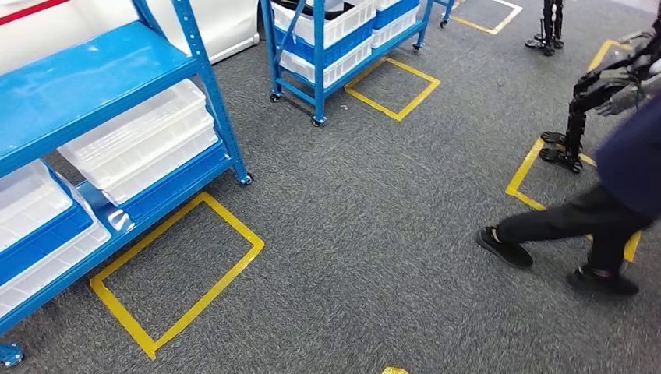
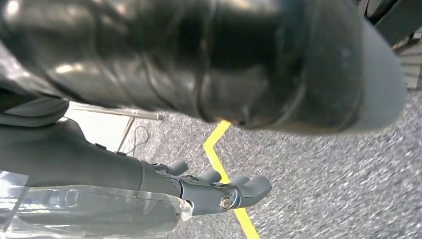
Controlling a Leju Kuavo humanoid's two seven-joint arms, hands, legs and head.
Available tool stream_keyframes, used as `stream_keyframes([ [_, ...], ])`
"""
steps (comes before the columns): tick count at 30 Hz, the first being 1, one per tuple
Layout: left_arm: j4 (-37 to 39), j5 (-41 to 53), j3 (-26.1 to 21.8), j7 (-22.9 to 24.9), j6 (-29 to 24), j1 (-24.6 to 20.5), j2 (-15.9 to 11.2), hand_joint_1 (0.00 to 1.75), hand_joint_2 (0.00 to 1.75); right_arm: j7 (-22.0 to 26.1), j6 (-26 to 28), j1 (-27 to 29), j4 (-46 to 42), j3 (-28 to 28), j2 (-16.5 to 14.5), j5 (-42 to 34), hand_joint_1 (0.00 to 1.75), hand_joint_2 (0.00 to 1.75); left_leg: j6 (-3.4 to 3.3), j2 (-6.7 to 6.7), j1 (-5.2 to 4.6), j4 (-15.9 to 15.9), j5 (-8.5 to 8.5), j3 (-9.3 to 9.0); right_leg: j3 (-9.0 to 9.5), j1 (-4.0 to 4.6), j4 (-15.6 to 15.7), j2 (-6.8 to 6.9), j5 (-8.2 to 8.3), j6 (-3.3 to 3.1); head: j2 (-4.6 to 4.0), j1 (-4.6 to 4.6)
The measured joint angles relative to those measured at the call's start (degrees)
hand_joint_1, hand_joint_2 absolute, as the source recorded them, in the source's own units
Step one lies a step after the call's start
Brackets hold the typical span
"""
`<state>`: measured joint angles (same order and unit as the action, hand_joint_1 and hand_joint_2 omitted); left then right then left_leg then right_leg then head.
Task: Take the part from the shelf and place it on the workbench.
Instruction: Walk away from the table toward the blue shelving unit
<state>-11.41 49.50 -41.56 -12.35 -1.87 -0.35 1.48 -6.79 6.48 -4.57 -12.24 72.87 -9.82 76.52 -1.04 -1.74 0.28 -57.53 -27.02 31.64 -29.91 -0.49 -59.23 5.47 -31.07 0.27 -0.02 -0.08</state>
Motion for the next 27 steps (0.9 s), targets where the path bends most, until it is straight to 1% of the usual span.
stream_keyframes([
  [1, 0.0, -0.2, -0.3, 0.1, -0.2, 0.0, 0.0, 0.0, 0.0, 0.0, 0.0, 0.0, 0.0, 0.0, 0.1, 0.0, 0.0, 0.0, -0.33, 0.48, 0.14, 0.1, 0.09, -0.09, -0.76, -0.14, -1.8, -1.54, -1.33, 0.26, 0.01, 0.02],
  [2, 0.0, -0.3, -0.7, 0.1, -0.3, -0.1, 0.1, 0.0, 0.0, 0.0, 0.0, 0.1, 0.0, 0.0, 0.1, 0.0, 0.0, 0.0, -0.59, 1.0, 0.21, 0.1, 0.14, -0.02, -2.3, -0.24, -5.1, -3.31, -3.21, 0.42, 0.01, 0.02],
  [3, 0.0, -0.3, -1.0, 0.1, -0.5, -0.2, 0.1, 0.0, 0.0, -0.1, 0.1, 0.2, 0.0, 0.0, 0.1, -0.1, 0.0, 0.0, -0.78, 1.59, 0.19, 0.1, 0.16, 0.06, -4.33, -0.26, -9.1, -4.43, -5.12, 0.45, 0.02, 0.02],
  [4, 0.0, -0.3, -1.3, 0.1, -0.6, -0.3, 0.1, 0.0, 0.0, -0.1, 0.1, 0.3, 0.0, 0.0, 0.1, -0.1, 0.0, 0.0, -0.9, 2.3, 0.1, 0.1, 0.16, 0.09, -6.34, -0.25, -12.9, -4.94, -6.42, 0.43, 0.02, 0.02],
  [5, 0.0, -0.3, -1.5, 0.1, -0.7, -0.3, 0.1, 0.0, 0.0, -0.2, 0.1, 0.4, 0.0, 0.0, 0.2, -0.2, 0.0, 0.0, -0.96, 3.1, -0.02, 0.1, 0.14, 0.04, -7.79, -0.23, -15.3, -5.17, -6.71, 0.31, 0.02, 0.02],
  [6, 0.0, -0.3, -1.8, 0.2, -0.7, -0.3, 0.1, 0.0, 0.0, -0.2, 0.1, 0.5, 0.0, 0.0, 0.2, -0.2, 0.0, 0.0, -0.98, 3.94, -0.15, 0.0, 0.11, -0.08, -8.15, -0.17, -15.4, -5.3, -5.64, 0.08, 0.02, 0.02],
  [7, 0.0, -0.4, -2.0, 0.2, -0.8, -0.3, 0.1, 0.0, 0.0, -0.2, 0.1, 0.5, 0.0, 0.0, 0.2, -0.2, 0.0, 0.0, -0.99, 4.8, -0.27, 0.0, 0.06, -0.26, -7.4, -0.05, -13.1, -5.6, -3.45, -0.29, 0.02, 0.02],
  [8, 0.0, -0.5, -2.1, 0.2, -0.8, -0.4, 0.1, 0.0, 0.0, -0.3, 0.2, 0.6, 0.0, 0.0, 0.3, -0.2, 0.0, 0.0, -0.98, 5.59, -0.32, 0.0, 0.01, -0.43, -5.86, 0.11, -9.0, -6.52, -0.74, -0.81, 0.02, 0.02],
  [9, 0.0, -0.6, -2.3, 0.2, -0.9, -0.4, 0.2, 0.0, 0.0, -0.3, 0.3, 0.6, 0.0, 0.0, 0.5, -0.2, 0.0, 0.0, -0.92, 6.27, -0.34, 0.0, -0.05, -0.49, -4.28, 0.19, -5.0, -8.17, 1.26, -1.39, 0.01, 0.0],
  [10, 0.0, -0.7, -2.6, 0.3, -1.0, -0.5, 0.3, 0.0, 0.0, -0.4, 0.4, 0.7, 0.0, 0.1, 0.6, -0.2, 0.0, 0.0, -0.8, 6.94, -0.25, 0.0, -0.09, -0.42, -3.05, 0.3, -1.8, -9.59, 2.64, -1.81, 0.01, 0.02],
  [11, 0.0, -0.8, -2.8, 0.4, -1.1, -0.5, 0.4, 0.0, 0.0, -0.5, 0.5, 0.7, 0.0, 0.1, 0.7, -0.2, 0.0, 0.0, -0.58, 7.55, -0.07, 0.0, -0.08, -0.26, -2.38, 0.4, 0.0, -10.67, 3.16, -2.09, 0.0, 0.04],
  [12, 0.0, -0.8, -3.0, 0.5, -1.1, -0.5, 0.5, 0.0, 0.0, -0.6, 0.6, 0.7, 0.0, 0.1, 0.8, -0.2, 0.0, 0.0, -0.27, 8.21, 0.13, 0.0, -0.01, -0.08, -2.18, 0.48, 0.4, -10.95, 3.02, -2.21, 0.0, 0.06],
  [13, 0.0, -0.9, -3.2, 0.5, -1.2, -0.5, 0.5, 0.0, 0.0, -0.6, 0.7, 0.6, 0.0, 0.1, 0.8, -0.2, 0.0, 0.0, 0.1, 8.98, 0.27, 0.2, 0.11, 0.09, -2.02, 0.56, 0.8, -10.26, 3.14, -2.22, 0.01, 0.1],
  [14, 0.0, -0.9, -3.3, 0.6, -1.2, -0.5, 0.5, 0.0, 0.0, -0.7, 0.8, 0.6, 0.0, 0.1, 0.7, -0.2, 0.0, 0.0, 0.42, 9.2, 0.33, 0.2, 0.07, 0.14, -1.72, 0.4, 1.3, -9.46, 3.26, -2.28, 0.01, 0.1],
  [15, 0.0, -0.9, -3.4, 0.6, -1.3, -0.4, 0.6, 0.0, 0.0, -0.7, 0.8, 0.6, 0.0, 0.1, 0.6, -0.2, 0.0, 0.0, 0.69, 8.45, 0.23, -0.3, -0.35, 0.36, -1.32, 0.2, 1.9, -8.68, 3.4, -2.39, 0.01, 0.08],
  [16, 0.0, -0.9, -3.5, 0.7, -1.3, -0.4, 0.6, 0.0, 0.0, -0.8, 0.9, 0.6, 0.0, 0.1, 0.6, -0.2, 0.0, 0.0, 0.91, 7.08, 0.12, -1.6, -1.31, 1.0, -0.9, -0.03, 2.6, -7.82, 3.57, -2.5, 0.01, 0.06],
  [17, 0.0, -0.9, -3.5, 0.7, -1.3, -0.5, 0.6, 0.0, 0.0, -0.8, 0.9, 0.7, 0.0, 0.1, 0.5, -0.2, 0.0, 0.0, 1.12, 5.22, 0.12, -4.5, -2.95, 2.32, -0.57, -0.19, 2.9, -6.9, 3.62, -2.57, 0.01, 0.03],
  [18, 0.0, -0.9, -3.6, 0.7, -1.3, -0.6, 0.6, 0.0, 0.0, -0.8, 0.9, 0.8, 0.0, 0.1, 0.5, -0.2, 0.0, 0.0, 1.39, 3.64, 0.14, -8.2, -4.8, 4.2, -0.39, -0.15, 3.1, -6.01, 3.54, -2.64, 0.01, 0.0],
  [19, 0.0, -0.9, -3.7, 0.7, -1.3, -0.7, 0.6, 0.0, 0.0, -0.8, 0.9, 0.9, 0.0, 0.1, 0.5, -0.2, 0.0, 0.0, 1.69, 2.85, 0.29, -12.0, -6.3, 6.17, -0.31, -0.14, 3.0, -5.03, 3.38, -2.63, 0.02, -0.01],
  [20, 0.0, -0.9, -3.9, 0.7, -1.3, -0.7, 0.6, 0.0, 0.0, -0.8, 0.9, 0.9, 0.0, 0.1, 0.5, -0.2, 0.0, 0.0, 1.99, 2.42, 0.45, -14.8, -6.96, 7.61, -0.22, -0.15, 2.9, -4.1, 3.16, -2.58, 0.02, -0.02],
  [21, 0.0, -1.0, -4.1, 0.7, -1.4, -0.7, 0.6, 0.0, 0.0, -0.8, 0.9, 0.9, 0.0, 0.1, 0.5, -0.2, 0.0, 0.0, 2.25, 2.2, 0.62, -15.3, -6.4, 7.92, -0.09, -0.2, 2.8, -3.3, 2.92, -2.48, 0.01, -0.02],
  [22, 0.0, -1.0, -4.3, 0.7, -1.4, -0.6, 0.5, 0.0, 0.0, -0.8, 0.9, 0.9, 0.0, 0.1, 0.5, -0.2, 0.0, 0.0, 2.45, 1.91, 0.77, -13.5, -4.79, 7.02, 0.08, -0.27, 2.6, -2.59, 2.62, -2.32, 0.01, -0.02],
  [23, 0.0, -1.0, -4.5, 0.7, -1.4, -0.6, 0.5, 0.0, 0.0, -0.8, 0.8, 0.8, 0.0, 0.1, 0.5, -0.2, 0.0, 0.0, 2.59, 1.26, 0.88, -9.8, -2.58, 5.13, 0.3, -0.35, 2.3, -1.94, 2.28, -2.09, 0.0, -0.03],
  [24, 0.0, -1.0, -4.5, 0.7, -1.4, -0.5, 0.5, 0.0, 0.0, -0.7, 0.9, 0.8, 0.0, 0.1, 0.4, -0.2, 0.0, 0.0, 2.58, 0.13, 0.8, -5.9, -1.01, 3.08, 0.48, -0.32, 2.1, -1.34, 1.9, -1.78, 0.0, -0.03],
  [25, 0.0, -1.0, -4.6, 0.7, -1.4, -0.6, 0.5, 0.0, 0.0, -0.7, 0.9, 0.7, 0.0, 0.1, 0.4, -0.2, 0.0, 0.0, 2.34, -0.68, 0.67, -2.7, 0.11, 1.48, 0.64, -0.22, 1.8, -0.78, 1.53, -1.41, 0.0, 0.0],
  [26, -0.1, -1.0, -4.7, 0.7, -1.5, -0.6, 0.5, 0.0, 0.0, -0.7, 0.9, 0.7, 0.0, 0.1, 0.4, -0.2, 0.0, 0.0, 2.0, -1.23, 0.51, -0.9, 0.51, 0.61, 0.78, -0.06, 1.6, -0.29, 1.26, -1.09, 0.0, 0.02],
  [27, -0.1, -1.0, -4.8, 0.7, -1.5, -0.7, 0.4, 0.0, 0.0, -0.7, 0.9, 0.6, 0.0, 0.1, 0.4, -0.2, 0.0, 0.0, 1.6, -1.28, 0.33, -0.4, 0.3, 0.46, 0.87, 0.1, 1.5, 0.13, 1.11, -0.82, 0.0, 0.03],
])
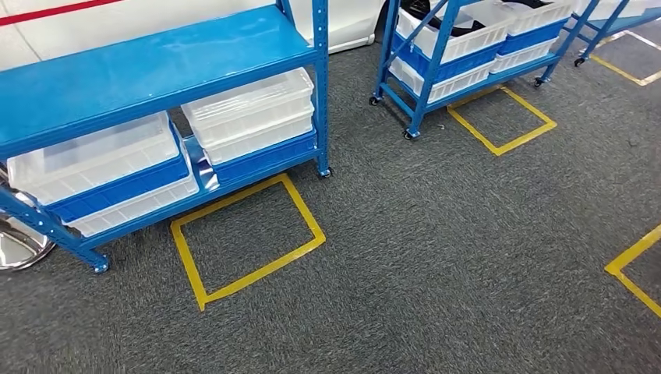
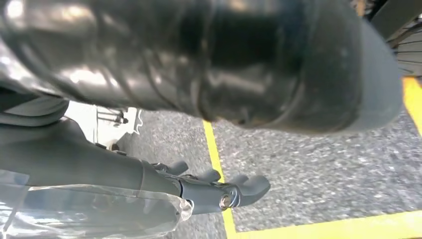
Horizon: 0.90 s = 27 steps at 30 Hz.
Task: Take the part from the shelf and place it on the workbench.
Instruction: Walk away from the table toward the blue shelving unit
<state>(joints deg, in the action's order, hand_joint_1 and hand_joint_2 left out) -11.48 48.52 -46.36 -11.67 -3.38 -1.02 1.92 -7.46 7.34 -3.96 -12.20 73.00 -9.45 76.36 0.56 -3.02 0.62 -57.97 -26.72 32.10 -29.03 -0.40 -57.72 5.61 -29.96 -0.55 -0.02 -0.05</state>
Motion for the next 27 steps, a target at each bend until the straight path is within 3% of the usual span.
stream_keyframes([
  [2, 0.0, 0.0, -0.3, 0.0, -0.1, 0.1, 0.0, 0.0, 0.0, 0.0, 0.0, -0.3, 0.0, 0.0, 0.0, 0.0, 0.0, 0.0, -0.8, 1.06, 0.02, 0.1, 0.15, 0.12, 0.21, -0.1, -0.1, 0.43, -0.26, 0.51, 0.0, -0.01],
  [4, 0.0, 0.0, -0.6, 0.0, -0.2, 0.1, 0.0, 0.0, 0.0, 0.0, 0.0, -0.4, 0.0, 0.0, 0.0, 0.1, 0.0, 0.0, -1.51, 1.96, 0.16, 0.4, 0.36, 0.02, -0.37, -0.43, -1.7, -1.6, -1.74, 1.08, 0.0, 0.01],
  [6, 0.0, 0.0, -0.8, 0.0, -0.3, -0.1, 0.0, 0.0, 0.0, -0.1, 0.0, -0.3, 0.0, 0.0, 0.0, 0.1, 0.0, 0.0, -2.06, 2.87, 0.18, 0.6, 0.53, 0.05, -3.23, -0.56, -7.7, -4.4, -5.14, 1.3, 0.0, 0.02],
  [8, 0.0, 0.0, -1.1, 0.0, -0.4, -0.2, 0.0, 0.0, 0.0, -0.3, 0.0, -0.1, 0.0, 0.0, 0.0, 0.1, 0.0, 0.0, -2.37, 4.1, 0.02, 0.5, 0.57, 0.15, -6.88, -0.54, -14.5, -5.22, -7.64, 1.22, 0.01, 0.01],
  [9, 0.0, 0.0, -1.1, 0.0, -0.5, -0.2, 0.0, 0.0, 0.0, -0.3, 0.0, 0.0, 0.0, 0.0, 0.0, 0.1, 0.0, 0.0, -2.4, 4.84, -0.05, 0.5, 0.58, 0.14, -7.76, -0.53, -15.9, -5.32, -7.37, 1.11, 0.01, 0.01],
  [10, 0.0, 0.0, -1.2, 0.0, -0.6, -0.2, 0.0, 0.0, 0.0, -0.3, 0.0, 0.1, 0.0, 0.0, 0.0, 0.1, 0.0, 0.0, -2.4, 5.62, -0.09, 0.4, 0.57, 0.08, -7.63, -0.51, -15.1, -5.48, -5.95, 0.94, 0.01, 0.01],
  [11, 0.0, 0.1, -1.2, 0.0, -0.6, -0.3, 0.0, 0.0, 0.0, -0.4, 0.0, 0.1, 0.0, 0.0, 0.0, 0.1, 0.0, 0.0, -2.37, 6.41, -0.1, 0.4, 0.54, 0.0, -6.55, -0.49, -12.2, -5.97, -3.68, 0.68, 0.01, 0.01],
  [13, 0.0, 0.1, -1.3, 0.0, -0.7, -0.3, 0.1, 0.0, 0.0, -0.4, 0.0, 0.2, 0.0, 0.0, 0.1, 0.1, 0.0, 0.0, -2.16, 7.84, -0.12, 0.2, 0.5, 0.04, -3.71, -0.51, -4.9, -8.72, 0.18, 0.04, 0.01, 0.0],
  [15, 0.0, 0.1, -1.5, 0.0, -0.8, -0.4, 0.2, 0.0, 0.0, -0.4, 0.0, 0.2, 0.0, 0.1, 0.2, 0.1, 0.0, 0.0, -1.61, 9.09, -0.03, 0.1, 0.59, 0.39, -2.38, -0.42, -1.5, -10.44, 1.22, -0.24, 0.01, 0.0],
  [17, 0.0, 0.1, -1.5, -0.1, -0.8, -0.2, 0.2, 0.0, 0.0, -0.5, 0.0, 0.0, 0.0, 0.1, 0.2, 0.1, 0.0, 0.0, -0.8, 10.26, 0.15, 0.2, 0.78, 0.68, -2.12, -0.4, -1.0, -9.3, 1.26, -0.42, 0.0, 0.0],
  [18, 0.0, 0.1, -1.6, -0.1, -0.8, -0.1, 0.3, 0.0, 0.0, -0.5, 0.0, 0.0, 0.0, 0.1, 0.2, 0.1, 0.0, 0.0, -0.45, 9.78, 0.15, -0.1, 0.55, 0.86, -1.93, -0.5, -0.7, -8.58, 1.41, -0.66, 0.0, -0.01],
  [19, 0.0, 0.1, -1.6, -0.2, -0.8, 0.0, 0.3, 0.0, 0.0, -0.5, 0.0, -0.1, 0.0, 0.1, 0.1, 0.1, 0.0, 0.0, -0.13, 8.61, 0.13, -1.1, -0.2, 1.35, -1.73, -0.64, -0.3, -7.79, 1.57, -0.99, 0.0, -0.04],
  [21, 0.0, 0.1, -1.7, -0.3, -0.8, -0.2, 0.5, 0.0, 0.0, -0.6, 0.0, 0.1, 0.0, 0.1, 0.1, 0.1, 0.0, 0.0, 0.41, 5.25, 0.13, -6.3, -3.44, 3.79, -1.51, -0.66, 0.2, -6.12, 1.7, -1.54, 0.01, -0.1],
  [23, 0.0, 0.1, -1.8, -0.5, -0.7, -0.4, 0.5, 0.0, 0.0, -0.7, 0.2, 0.3, 0.0, 0.1, 0.1, 0.0, 0.0, 0.0, 0.96, 3.86, 0.31, -13.5, -6.66, 7.21, -1.57, -0.5, 0.2, -4.62, 1.39, -1.69, 0.01, -0.13],
  [24, -0.1, 0.1, -1.9, -0.6, -0.7, -0.4, 0.5, 0.0, 0.0, -0.8, 0.5, 0.3, 0.0, 0.2, 0.1, -0.1, 0.0, 0.0, 1.15, 3.63, 0.39, -15.4, -6.99, 7.98, -1.52, -0.45, 0.1, -4.04, 1.19, -1.61, 0.01, -0.13],
  [25, -0.1, 0.1, -2.1, -0.7, -0.6, -0.3, 0.5, 0.0, 0.0, -0.8, 0.8, 0.3, 0.0, 0.2, 0.1, -0.4, 0.0, 0.0, 1.24, 3.46, 0.45, -15.2, -6.31, 7.6, -1.39, -0.43, 0.1, -3.57, 1.01, -1.47, 0.01, -0.13],
  [27, -0.1, 0.1, -2.4, -0.8, -0.6, 0.0, 0.5, 0.0, 0.0, -0.8, 1.6, 0.1, 0.0, 0.4, 0.1, -0.8, 0.0, 0.0, 0.92, 3.0, 0.46, -8.3, -2.84, 3.38, -0.82, -0.42, 0.1, -2.86, 0.69, -1.11, 0.01, -0.13],
])
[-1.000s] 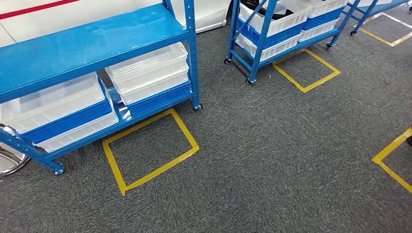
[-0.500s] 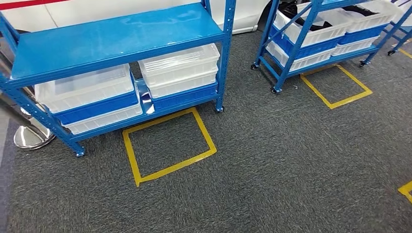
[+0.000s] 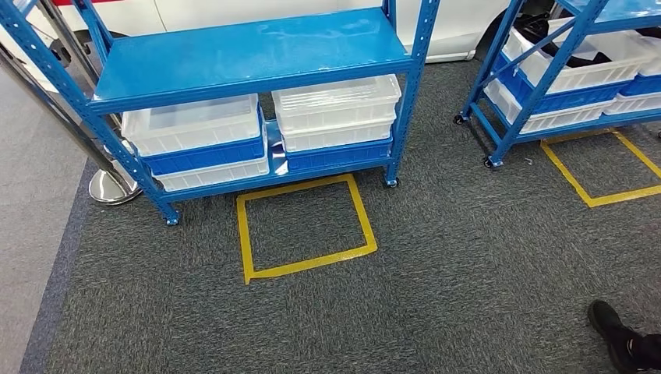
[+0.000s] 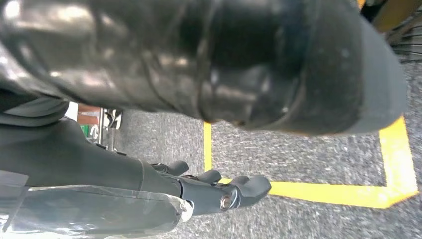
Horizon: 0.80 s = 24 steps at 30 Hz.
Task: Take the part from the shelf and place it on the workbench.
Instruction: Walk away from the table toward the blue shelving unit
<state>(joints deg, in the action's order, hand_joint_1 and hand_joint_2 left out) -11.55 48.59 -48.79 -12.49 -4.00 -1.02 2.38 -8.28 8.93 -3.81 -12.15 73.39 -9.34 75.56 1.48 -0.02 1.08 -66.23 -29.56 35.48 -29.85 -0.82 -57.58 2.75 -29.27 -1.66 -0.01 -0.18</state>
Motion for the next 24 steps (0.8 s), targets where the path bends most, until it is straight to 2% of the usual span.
stream_keyframes([
  [2, 0.0, 0.0, -0.2, -0.1, 0.0, 0.0, 0.0, 0.0, 0.0, 0.0, 0.4, -0.1, 0.0, 0.1, 0.0, -0.1, 0.0, 0.0, -0.81, -0.64, -0.33, 7.1, 1.89, -4.05, 0.53, 0.17, 0.0, 0.51, -0.41, 0.55, 0.0, 0.0],
  [3, -0.1, 0.0, -0.2, -0.1, 0.0, 0.0, 0.0, 0.0, 0.0, 0.0, 0.5, -0.2, 0.0, 0.1, 0.0, -0.2, 0.0, 0.0, -1.26, -0.85, -0.51, 8.8, 1.92, -4.9, 0.8, 0.23, -0.1, 0.67, -0.51, 0.89, 0.0, 0.01],
  [5, -0.1, 0.0, -0.4, -0.1, 0.0, 0.1, 0.0, 0.0, 0.0, -0.1, 0.6, -0.3, 0.0, 0.2, 0.0, -0.2, 0.0, 0.0, -2.04, -0.71, -0.6, 9.4, 1.48, -5.19, 1.15, 0.21, -0.5, 0.72, -0.36, 1.65, -0.01, 0.02],
  [7, -0.1, 0.0, -0.5, -0.2, 0.0, 0.3, 0.0, 0.0, 0.0, -0.1, 0.6, -0.4, 0.0, 0.2, 0.0, -0.3, 0.0, 0.0, -2.78, -0.47, -0.44, 9.8, 1.38, -6.19, 0.72, 0.01, -2.3, -0.08, -0.96, 2.19, -0.01, 0.04],
  [8, -0.1, 0.1, -0.5, -0.2, 0.0, 0.3, 0.1, 0.0, 0.0, -0.1, 0.6, -0.4, 0.0, 0.3, 0.0, -0.4, 0.0, 0.0, -3.08, -0.39, -0.38, 10.0, 1.35, -6.73, -0.43, -0.08, -4.4, -0.78, -2.01, 2.36, -0.01, 0.05],
  [9, -0.1, 0.1, -0.6, -0.2, 0.0, 0.2, 0.1, 0.0, 0.0, -0.1, 0.6, -0.4, 0.0, 0.3, 0.0, -0.6, 0.0, 0.0, -3.35, -0.34, -0.34, 10.2, 1.27, -7.2, -2.34, -0.13, -7.5, -1.56, -3.42, 2.49, -0.01, 0.05],
  [11, -0.1, 0.1, -0.6, -0.2, 0.0, 0.1, 0.1, 0.0, 0.0, -0.1, 0.6, -0.3, 0.0, 0.4, 0.0, -0.7, 0.0, 0.0, -3.62, -0.12, -0.36, 10.2, 0.76, -7.71, -7.33, -0.12, -14.6, -2.4, -6.03, 2.75, -0.01, 0.04],
  [12, -0.1, 0.1, -0.6, -0.2, 0.1, 0.1, 0.2, 0.0, 0.0, -0.1, 0.6, -0.3, 0.0, 0.5, 0.0, -0.7, 0.0, 0.0, -3.62, 0.09, -0.37, 10.2, 0.38, -8.13, -9.23, -0.14, -16.7, -2.5, -6.41, 2.84, -0.01, 0.04],
  [13, -0.1, 0.1, -0.6, -0.2, 0.1, 0.1, 0.2, 0.0, 0.0, -0.2, 0.6, -0.2, 0.0, 0.5, 0.0, -0.7, 0.0, 0.0, -3.52, 0.36, -0.37, 10.2, -0.1, -8.74, -10.2, -0.17, -16.8, -2.52, -5.82, 2.87, -0.01, 0.04],
  [14, -0.1, 0.1, -0.6, -0.2, 0.1, 0.1, 0.2, 0.0, 0.0, -0.2, 0.6, -0.1, 0.0, 0.6, 0.1, -0.7, 0.0, 0.0, -3.37, 0.64, -0.34, 10.2, -0.65, -9.53, -10.13, -0.22, -14.9, -2.52, -4.24, 2.84, 0.0, 0.04],
  [16, -0.1, 0.1, -0.7, -0.2, 0.1, 0.2, 0.4, 0.0, 0.0, -0.2, 0.6, 0.2, 0.0, 0.6, 0.3, -0.7, 0.0, 0.0, -2.96, 0.99, -0.34, 10.1, -1.95, -11.07, -8.53, -0.28, -8.0, -2.62, 1.08, 2.57, -0.01, 0.07],
  [18, -0.2, 0.1, -0.7, -0.2, 0.1, 0.2, 0.5, 0.0, 0.0, -0.3, 0.6, 0.3, 0.0, 0.7, 0.4, -0.7, 0.0, 0.0, -2.23, 1.19, -0.44, 10.2, -3.13, -11.82, -7.57, -0.02, -3.8, -2.7, 4.1, 1.86, 0.0, 0.07],
  [19, -0.2, 0.1, -0.7, -0.2, 0.1, 0.1, 0.5, 0.0, 0.0, -0.3, 0.6, 0.3, 0.0, 0.7, 0.4, -0.7, 0.0, 0.0, -1.82, 1.24, -0.51, 10.1, -3.38, -12.15, -7.46, 0.11, -3.3, -2.71, 4.37, 1.42, 0.0, 0.06],
  [21, -0.2, 0.1, -0.8, -0.2, 0.1, -0.1, 0.6, 0.0, 0.0, -0.3, 0.6, 0.1, 0.0, 0.7, 0.4, -0.7, 0.0, 0.0, -1.16, 1.22, -0.48, 9.4, -3.28, -12.41, -6.64, 0.15, -3.0, -2.66, 3.84, 0.54, 0.0, 0.03],
  [22, -0.2, 0.1, -0.8, -0.2, 0.1, -0.1, 0.7, 0.0, 0.0, -0.3, 0.6, 0.1, 0.0, 0.7, 0.4, -0.7, 0.0, 0.0, -0.93, 1.07, -0.44, 7.7, -2.95, -11.85, -5.98, 0.08, -2.8, -2.61, 3.53, 0.11, -0.01, 0.02],
  [23, -0.2, 0.1, -0.9, -0.2, 0.1, -0.2, 0.7, 0.0, 0.0, -0.4, 0.5, 0.1, 0.0, 0.8, 0.4, -0.7, 0.0, 0.0, -0.72, 0.9, -0.38, 5.0, -2.91, -10.43, -5.27, 0.04, -2.6, -2.55, 3.16, -0.25, 0.0, 0.01],
  [24, -0.2, 0.1, -0.9, -0.2, 0.1, -0.2, 0.7, 0.0, 0.0, -0.4, 0.5, 0.1, 0.0, 0.8, 0.4, -0.7, 0.0, 0.0, -0.52, 0.7, -0.34, 1.4, -3.5, -8.21, -4.58, 0.02, -2.3, -2.48, 2.7, -0.54, -0.01, 0.01],
])
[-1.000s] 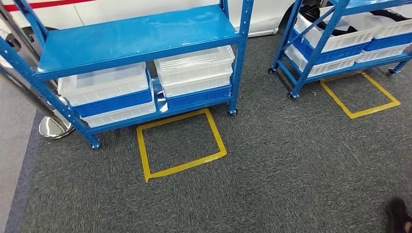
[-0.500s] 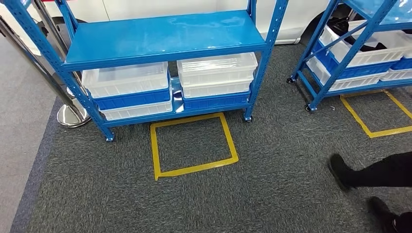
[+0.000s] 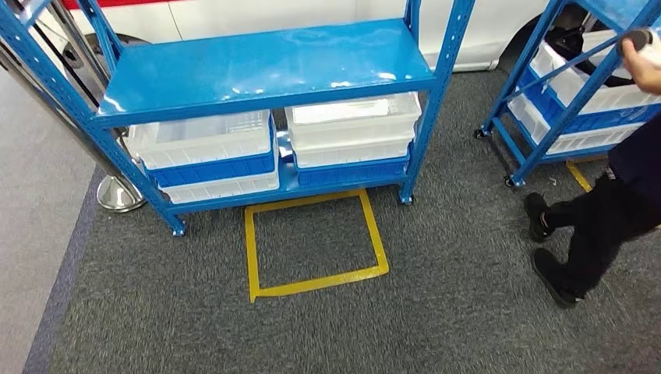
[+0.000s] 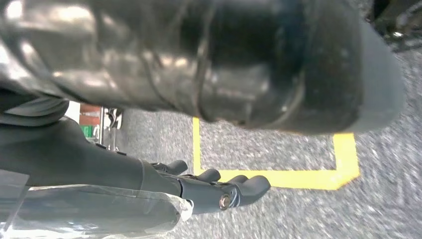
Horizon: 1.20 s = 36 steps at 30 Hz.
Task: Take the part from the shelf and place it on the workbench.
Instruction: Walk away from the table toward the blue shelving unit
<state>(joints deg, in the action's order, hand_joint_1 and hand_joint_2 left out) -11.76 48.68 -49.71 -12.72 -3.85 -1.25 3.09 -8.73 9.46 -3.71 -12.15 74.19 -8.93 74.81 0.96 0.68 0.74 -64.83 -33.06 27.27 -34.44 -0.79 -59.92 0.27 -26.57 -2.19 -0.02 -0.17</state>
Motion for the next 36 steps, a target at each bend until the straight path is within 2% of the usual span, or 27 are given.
stream_keyframes([
  [2, 0.0, 0.0, -0.2, 0.0, 0.0, 0.0, 0.0, 0.0, 0.0, -0.1, -0.1, 0.0, 0.0, 0.1, 0.0, 0.0, 0.0, 0.0, 0.3, -0.19, 0.01, -6.7, -3.21, 5.08, 1.26, 0.11, 0.1, 0.02, -1.12, -0.3, 0.01, -0.01],
  [3, 0.0, 0.0, -0.2, 0.0, 0.0, 0.0, 0.0, 0.0, 0.0, -0.2, -0.1, 0.0, 0.0, 0.2, 0.1, 0.0, 0.0, 0.0, 0.37, -0.21, 0.0, -8.5, -4.91, 7.05, 1.98, 0.18, 0.1, -0.01, -1.74, -0.35, 0.01, -0.01],
  [4, 0.0, 0.0, -0.3, 0.0, 0.0, 0.1, 0.0, 0.0, 0.0, -0.2, -0.2, 0.0, 0.0, 0.2, 0.1, 0.0, 0.0, 0.0, 0.32, -0.22, -0.01, -8.5, -5.63, 8.24, 2.82, 0.28, 0.1, -0.03, -2.39, -0.35, 0.01, -0.01],
  [5, 0.0, 0.0, -0.4, 0.0, 0.0, 0.2, 0.1, 0.0, 0.0, -0.3, -0.2, 0.0, 0.0, 0.3, 0.1, 0.0, 0.0, 0.0, 0.13, -0.23, -0.06, -6.9, -4.86, 8.67, 3.75, 0.4, 0.1, -0.04, -3.05, -0.34, 0.01, -0.01],
  [6, 0.0, 0.0, -0.5, 0.0, 0.0, 0.4, 0.1, 0.0, 0.0, -0.3, -0.2, 0.0, 0.0, 0.3, 0.1, 0.0, 0.0, 0.0, -0.28, -0.29, -0.17, -3.9, -2.5, 8.53, 4.67, 0.53, 0.1, -0.01, -3.74, -0.31, 0.0, 0.0],
  [7, 0.0, 0.0, -0.5, 0.0, 0.0, 0.5, 0.1, 0.0, 0.0, -0.3, -0.2, 0.1, 0.0, 0.3, 0.1, 0.0, 0.0, 0.0, -0.89, -0.36, -0.38, -0.6, 1.13, 8.15, 5.55, 0.62, 0.2, 0.03, -4.42, -0.26, -0.01, 0.01],
  [8, 0.0, 0.1, -0.5, 0.0, 0.0, 0.6, 0.1, 0.0, 0.0, -0.3, -0.2, 0.1, 0.1, 0.3, 0.0, 0.0, 0.0, 0.0, -1.45, -0.47, -0.66, 2.1, 3.92, 7.93, 6.25, 0.7, 0.2, 0.0, -5.05, -0.07, 0.0, 0.03],
  [9, 0.0, 0.1, -0.6, 0.0, 0.0, 0.7, 0.1, 0.0, 0.0, -0.3, -0.2, 0.1, 0.1, 0.4, 0.0, 0.0, 0.0, 0.0, -1.94, -0.51, -0.95, 3.8, 6.03, 7.66, 6.76, 0.71, 0.3, -0.04, -5.62, 0.22, 0.0, 0.01],
  [10, 0.0, 0.1, -0.6, 0.0, -0.1, 0.8, 0.0, 0.0, 0.0, -0.3, -0.2, 0.0, 0.1, 0.4, -0.1, 0.0, 0.0, 0.0, -2.3, -0.51, -1.19, 4.6, 6.98, 7.54, 7.34, 0.7, 0.2, -0.1, -5.98, 0.57, 0.0, 0.0],
  [13, -0.1, 0.1, -0.6, 0.0, -0.1, 0.7, 0.1, 0.0, 0.0, -0.3, -0.2, -0.3, 0.2, 0.4, -0.1, 0.0, 0.0, 0.0, -3.03, -0.24, -1.05, 6.4, 6.74, 5.52, 8.17, 0.63, -1.1, -0.11, -5.9, 1.54, 0.0, -0.03],
  [15, -0.1, 0.2, -0.6, 0.0, -0.1, 0.5, 0.1, 0.0, 0.0, -0.3, -0.2, -0.5, 0.2, 0.4, 0.0, 0.0, 0.0, 0.0, -3.52, -0.19, -0.72, 7.3, 6.52, 3.92, 5.83, 0.54, -5.4, -0.21, -6.68, 2.0, 0.0, 0.02],
  [17, -0.1, 0.4, -0.6, 0.0, -0.2, 0.4, 0.2, 0.0, 0.0, -0.1, -0.2, -0.6, 0.2, 0.4, 0.0, 0.0, 0.0, 0.0, -3.77, -0.18, -0.66, 7.4, 5.94, 3.1, 1.27, 0.26, -11.7, -0.29, -9.52, 2.55, -0.01, 0.04],
  [18, -0.1, 0.5, -0.6, 0.0, -0.2, 0.4, 0.2, 0.0, 0.0, 0.1, -0.3, -0.5, 0.2, 0.4, 0.0, 0.0, 0.0, 0.0, -3.75, -0.11, -0.62, 7.4, 5.49, 2.65, -0.85, 0.07, -13.8, -0.29, -10.95, 2.81, -0.01, 0.03],
  [19, -0.1, 0.6, -0.6, 0.0, -0.2, 0.4, 0.3, 0.0, 0.0, 0.3, -0.3, -0.5, 0.2, 0.4, 0.1, 0.0, 0.0, 0.0, -3.62, 0.01, -0.56, 7.4, 4.95, 2.01, -2.35, -0.13, -14.5, -0.28, -11.67, 3.06, 0.0, 0.03],
  [20, -0.1, 0.8, -0.6, -0.1, -0.2, 0.4, 0.4, 0.0, 0.0, 0.5, -0.2, -0.4, 0.2, 0.4, 0.2, 0.0, 0.0, 0.0, -3.4, 0.15, -0.47, 7.4, 4.31, 1.24, -3.02, -0.28, -13.5, -0.27, -11.1, 3.26, 0.0, 0.04],
  [21, -0.1, 0.9, -0.6, -0.1, -0.2, 0.5, 0.5, 0.0, 0.0, 0.6, -0.2, -0.2, 0.2, 0.4, 0.3, 0.0, 0.0, 0.0, -3.13, 0.27, -0.36, 7.4, 3.62, 0.33, -3.04, -0.41, -11.0, -0.26, -9.18, 3.39, 0.0, 0.04],
  [23, -0.1, 1.0, -0.7, -0.2, -0.2, 0.6, 0.6, 0.0, 0.0, 0.6, -0.3, 0.1, 0.2, 0.4, 0.6, 0.0, 0.0, 0.0, -2.46, 0.52, -0.23, 7.2, 2.15, -1.02, -2.55, -0.47, -4.9, -0.52, -3.04, 3.43, 0.0, 0.05],
  [24, -0.1, 1.1, -0.7, -0.2, -0.1, 0.5, 0.7, 0.0, 0.0, 0.7, -0.4, 0.3, 0.2, 0.4, 0.7, 0.1, 0.0, 0.0, -2.05, 0.64, -0.23, 7.1, 1.48, -1.33, -2.37, -0.37, -2.9, -0.64, -0.79, 3.18, 0.0, 0.02],
  [25, -0.1, 1.1, -0.7, -0.2, -0.2, 0.4, 0.7, 0.0, 0.0, 0.7, -0.5, 0.4, 0.2, 0.4, 0.7, 0.2, 0.0, 0.0, -1.62, 0.78, -0.23, 7.0, 1.01, -1.56, -2.34, -0.23, -2.0, -0.68, 0.5, 2.81, 0.0, 0.01],
  [28, -0.1, 1.2, -0.7, -0.2, -0.1, 0.0, 0.9, 0.0, 0.0, 0.6, -1.0, 0.3, 0.2, 0.3, 0.7, 1.0, 0.0, 0.0, -0.6, 0.78, -0.1, 6.3, 0.88, -1.98, -1.4, -0.09, -1.3, 0.04, 0.25, 1.43, 0.0, 0.0],
  [29, -0.1, 1.2, -0.7, -0.3, -0.1, 0.0, 0.9, 0.0, 0.0, 0.6, -1.1, 0.3, 0.2, 0.3, 0.7, 1.2, 0.0, 0.0, -0.34, 0.54, -0.06, 4.9, 0.71, -1.4, -0.79, -0.15, -1.0, 0.32, 0.05, 1.03, 0.0, -0.01],
  [30, -0.1, 1.2, -0.7, -0.3, -0.1, -0.1, 1.0, 0.0, 0.0, 0.5, -1.1, 0.3, 0.2, 0.2, 0.7, 1.2, 0.0, 0.0, -0.08, 0.26, 0.0, 2.5, -0.04, -0.09, -0.17, -0.22, -0.6, 0.55, -0.16, 0.7, 0.0, -0.01],
  [32, -0.1, 1.2, -0.8, -0.3, -0.2, -0.1, 1.0, 0.0, 0.0, 0.6, -0.9, 0.3, 0.2, 0.2, 0.8, 0.9, 0.0, 0.0, 0.36, -0.17, 0.07, -4.4, -2.77, 4.26, 0.72, -0.17, -0.2, 0.88, -0.76, 0.26, 0.0, -0.02],
  [33, -0.1, 1.2, -0.9, -0.3, -0.2, -0.1, 1.1, 0.0, 0.0, 0.6, -0.8, 0.2, 0.2, 0.3, 0.8, 0.6, 0.0, 0.0, 0.47, -0.21, 0.09, -7.5, -4.11, 6.59, 1.11, -0.1, -0.2, 0.96, -1.13, 0.18, 0.0, -0.02],
  [34, -0.1, 1.2, -1.0, -0.3, -0.2, 0.0, 1.1, 0.0, 0.0, 0.7, -0.8, 0.2, 0.2, 0.3, 0.8, 0.4, 0.0, 0.0, 0.47, -0.23, 0.09, -9.1, -4.51, 8.25, 1.59, -0.04, -0.1, 1.02, -1.53, 0.16, -0.01, -0.02],
  [35, -0.1, 1.2, -1.1, -0.3, -0.2, 0.1, 1.1, 0.0, 0.0, 0.7, -0.8, 0.2, 0.2, 0.3, 0.8, 0.3, 0.0, 0.0, 0.36, -0.24, 0.07, -9.0, -3.59, 9.1, 2.19, 0.01, -0.1, 1.05, -1.98, 0.16, -0.01, -0.02],
  [36, -0.1, 1.2, -1.1, -0.3, -0.2, 0.2, 1.2, 0.0, 0.0, 0.7, -0.8, 0.1, 0.2, 0.3, 0.8, 0.2, 0.0, 0.0, 0.11, -0.28, 0.01, -6.7, -1.23, 8.94, 2.88, 0.07, -0.1, 1.07, -2.43, 0.18, 0.0, -0.02],
])
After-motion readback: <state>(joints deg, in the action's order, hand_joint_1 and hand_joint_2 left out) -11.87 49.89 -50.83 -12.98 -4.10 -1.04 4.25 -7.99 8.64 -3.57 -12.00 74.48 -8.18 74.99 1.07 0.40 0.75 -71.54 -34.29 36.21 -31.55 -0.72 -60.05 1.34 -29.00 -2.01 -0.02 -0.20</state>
